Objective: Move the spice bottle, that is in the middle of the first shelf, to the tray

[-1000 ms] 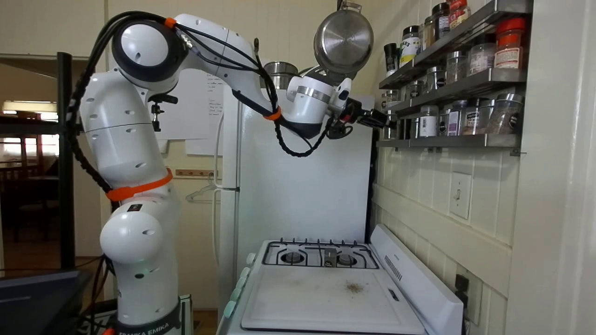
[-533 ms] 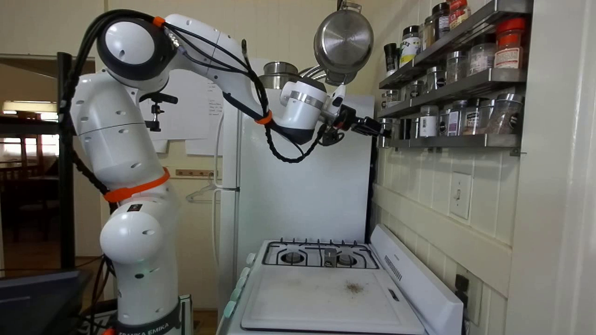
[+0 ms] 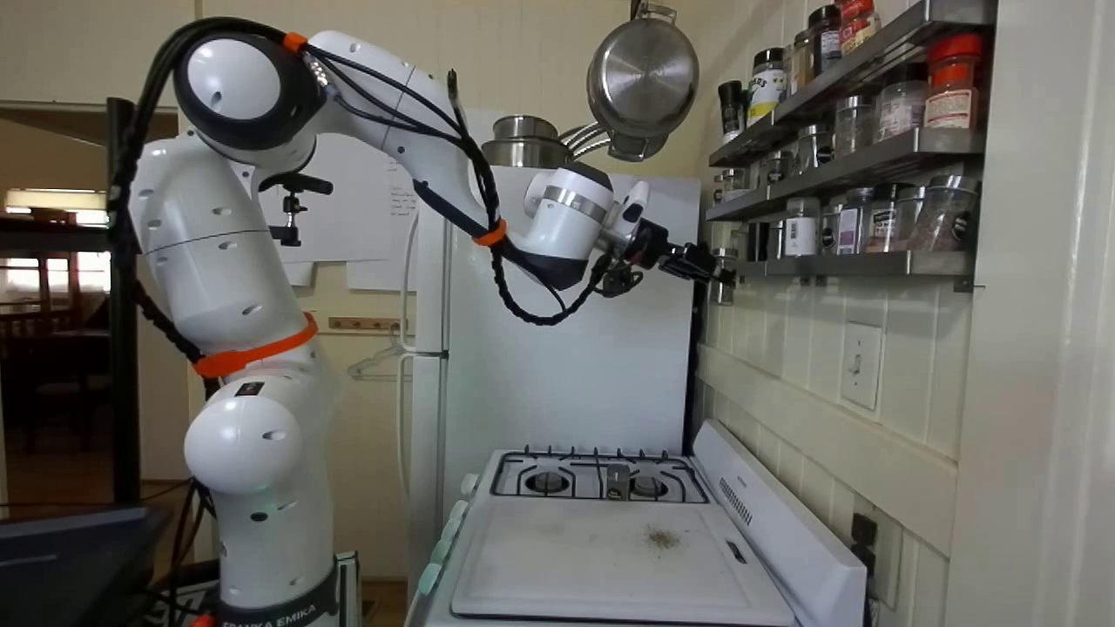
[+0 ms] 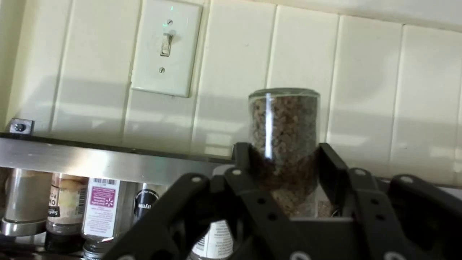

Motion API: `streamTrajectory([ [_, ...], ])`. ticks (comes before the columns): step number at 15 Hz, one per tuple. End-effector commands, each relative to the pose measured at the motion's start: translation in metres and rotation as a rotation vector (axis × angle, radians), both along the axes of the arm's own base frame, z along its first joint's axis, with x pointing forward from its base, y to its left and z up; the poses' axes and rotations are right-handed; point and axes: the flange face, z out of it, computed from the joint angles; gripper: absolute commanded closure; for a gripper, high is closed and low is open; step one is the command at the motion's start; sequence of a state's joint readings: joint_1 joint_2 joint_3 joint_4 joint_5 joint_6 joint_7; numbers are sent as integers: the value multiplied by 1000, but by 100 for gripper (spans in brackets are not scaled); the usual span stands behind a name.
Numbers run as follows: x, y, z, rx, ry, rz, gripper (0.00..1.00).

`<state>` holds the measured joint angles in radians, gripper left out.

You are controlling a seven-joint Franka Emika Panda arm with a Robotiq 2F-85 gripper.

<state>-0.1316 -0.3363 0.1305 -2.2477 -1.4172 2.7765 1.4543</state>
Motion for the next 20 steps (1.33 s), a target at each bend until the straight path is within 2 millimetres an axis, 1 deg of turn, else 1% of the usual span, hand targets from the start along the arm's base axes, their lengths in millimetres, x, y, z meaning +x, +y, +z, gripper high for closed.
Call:
streamTrajectory([
  [1, -7, -1, -12, 21, -35, 18, 77],
  [3, -6, 0, -19, 40, -49, 18, 77],
  [4, -2, 0, -13, 12, -28, 2, 77],
  [5, -2, 0, -14, 15, -28, 1, 52],
  [14, -1, 0, -15, 12, -26, 2, 52],
  [15, -1, 0, -15, 12, -26, 2, 77],
  [18, 1, 7, -17, 10, -58, -101, 77],
  [20, 1, 16, -23, 26, -86, -178, 77],
])
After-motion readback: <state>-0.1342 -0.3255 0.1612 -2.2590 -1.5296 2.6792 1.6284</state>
